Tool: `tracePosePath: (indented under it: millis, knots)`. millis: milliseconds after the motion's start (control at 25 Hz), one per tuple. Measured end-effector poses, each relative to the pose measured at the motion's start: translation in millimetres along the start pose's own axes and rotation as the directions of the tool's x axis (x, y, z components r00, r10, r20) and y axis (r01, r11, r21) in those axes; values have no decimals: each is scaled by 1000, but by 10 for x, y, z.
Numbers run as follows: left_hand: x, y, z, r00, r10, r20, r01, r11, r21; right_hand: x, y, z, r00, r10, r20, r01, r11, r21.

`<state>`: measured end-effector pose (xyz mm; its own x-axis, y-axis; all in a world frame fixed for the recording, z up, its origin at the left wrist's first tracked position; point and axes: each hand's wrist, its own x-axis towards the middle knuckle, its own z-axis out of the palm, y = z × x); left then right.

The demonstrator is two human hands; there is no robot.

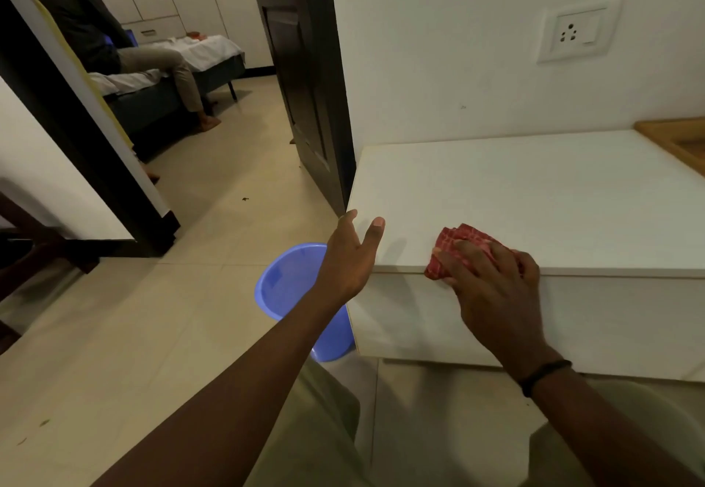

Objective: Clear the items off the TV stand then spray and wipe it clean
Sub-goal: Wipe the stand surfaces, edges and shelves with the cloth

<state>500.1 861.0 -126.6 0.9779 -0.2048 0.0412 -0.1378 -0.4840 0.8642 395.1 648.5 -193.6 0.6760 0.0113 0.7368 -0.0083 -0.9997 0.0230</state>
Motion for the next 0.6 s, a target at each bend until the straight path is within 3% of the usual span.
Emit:
tracePosePath:
  millis: [120,200,320,480,600]
  knots:
    - [17,-9,78,993,83,-90,-56,961,271,98,-435,59,994,111,-6,-111,994,6]
    - [-30,41,209,960,250,-129,-159,860,485,175,-660,108,999,41,34,-42,998,51]
    - [-68,179,437,888,459,8,-405,775,485,146,-358,56,998,-55,27,54,998,31]
    - [-100,171,638,779,590,213,-592,577,563,-145,571,-303,998,49,27,-47,995,-85]
    - [-115,223,830,723,641,256,-649,505,570,-228,858,-465,985,170,30,-165,977,-133]
